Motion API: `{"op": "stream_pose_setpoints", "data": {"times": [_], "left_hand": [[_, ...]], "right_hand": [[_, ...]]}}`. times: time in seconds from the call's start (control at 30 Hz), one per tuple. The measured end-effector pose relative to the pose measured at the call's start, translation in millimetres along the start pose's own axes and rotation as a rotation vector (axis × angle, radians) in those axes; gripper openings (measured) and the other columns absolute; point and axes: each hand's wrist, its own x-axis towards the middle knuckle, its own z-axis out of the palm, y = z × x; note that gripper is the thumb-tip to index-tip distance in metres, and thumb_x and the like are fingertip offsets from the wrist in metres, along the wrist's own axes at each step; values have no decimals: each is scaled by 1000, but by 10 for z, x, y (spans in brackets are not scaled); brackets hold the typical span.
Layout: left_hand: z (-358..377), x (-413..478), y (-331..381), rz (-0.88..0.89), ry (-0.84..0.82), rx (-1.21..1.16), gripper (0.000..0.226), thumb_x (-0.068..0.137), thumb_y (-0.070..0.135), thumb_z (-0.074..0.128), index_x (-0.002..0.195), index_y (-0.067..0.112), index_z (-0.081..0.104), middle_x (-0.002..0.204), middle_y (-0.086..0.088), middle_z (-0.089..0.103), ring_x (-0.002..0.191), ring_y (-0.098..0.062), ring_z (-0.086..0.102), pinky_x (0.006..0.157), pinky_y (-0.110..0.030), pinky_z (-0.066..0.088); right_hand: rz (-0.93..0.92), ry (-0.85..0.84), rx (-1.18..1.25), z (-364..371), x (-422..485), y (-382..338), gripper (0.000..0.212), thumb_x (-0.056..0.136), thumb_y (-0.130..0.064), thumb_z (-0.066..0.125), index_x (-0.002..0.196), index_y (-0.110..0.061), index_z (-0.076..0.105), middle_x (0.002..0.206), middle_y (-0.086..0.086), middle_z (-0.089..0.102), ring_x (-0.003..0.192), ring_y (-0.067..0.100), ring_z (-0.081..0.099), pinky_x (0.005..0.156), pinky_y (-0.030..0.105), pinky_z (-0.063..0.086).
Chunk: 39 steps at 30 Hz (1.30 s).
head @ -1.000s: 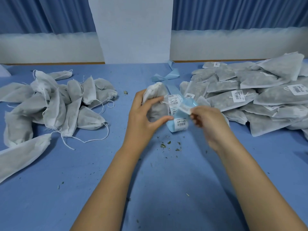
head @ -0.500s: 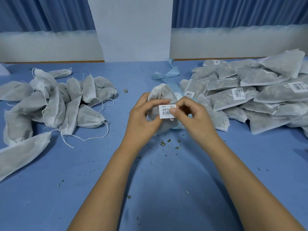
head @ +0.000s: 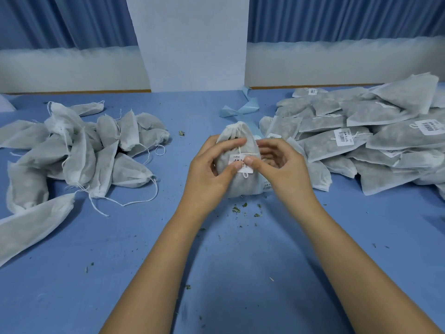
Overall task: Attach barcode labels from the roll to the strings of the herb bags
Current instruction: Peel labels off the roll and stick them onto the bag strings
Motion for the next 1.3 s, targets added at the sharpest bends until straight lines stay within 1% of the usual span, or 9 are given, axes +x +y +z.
{"op": "stream_pose_setpoints", "data": {"times": [0.1,0.23,0.5,0.6,0.73,0.9,1.0,1.13,1.3], "left_hand": [[57,23,33,-51,28,-61,56,82,15,73,126,43,53,120,8,64,112,-8,61,95,-26,48],[244,116,63,-190,141,-94,75,85,14,74,141,45,35,70,3,58,62,-5,54,65,-19,47],[932,231,301,-252,210,-72,53,88,16,69,134,30,46,77,-26,57,69,-14,59,72,-32,53],[1168,285,363,-264,256,-114,51,89,14,67,135,23,47,80,-13,64,70,-5,62,69,-17,50],[1410,386,409,-380,119,-153,50,99,30,53,145,22,36,92,11,64,91,-10,62,84,-23,48],[1464,446,406,-392,102,-243,42,103,32,42,143,21,36,101,9,65,87,-5,66,84,-23,51],[1410,438,387,-389,83,-203,31,102,25,43,133,22,44,107,2,65,89,-9,66,86,-27,51],[1135,450,259,-365,162,104,29,98,19,47,126,20,52,107,2,62,105,-21,61,86,-25,46],[302,324,-137,-697,285,1166,47,94,32,51,136,13,44,149,-18,31,141,-38,20,113,-59,10]], "right_hand": [[-19,22,85,-7,-10,-41,6,81,-6,72,76,-7,69,75,8,69,72,10,61,70,23,50],[48,37,99,-117,-24,-85,13,86,-9,68,86,4,69,80,15,68,74,11,61,71,22,49],[126,83,20,-708,-171,-171,10,85,-15,70,84,-5,73,75,10,69,68,11,59,65,22,47],[222,-49,94,-954,-244,-227,14,87,-14,67,100,-10,70,90,5,74,76,15,68,63,26,55],[222,16,123,-1225,-162,-294,8,90,-10,62,93,-7,69,66,-1,67,47,13,52,42,22,41],[318,320,668,-1461,385,-396,12,91,-9,62,92,3,61,92,13,67,92,23,69,76,21,56],[389,320,692,-1386,494,-314,8,93,-1,56,88,5,57,91,18,60,90,27,66,75,23,57],[408,201,591,-1047,360,-190,18,91,7,51,75,5,57,76,17,58,72,23,64,59,18,56],[340,1,348,-534,173,-96,18,92,6,50,78,0,59,72,13,61,52,14,65,60,17,55]]}}
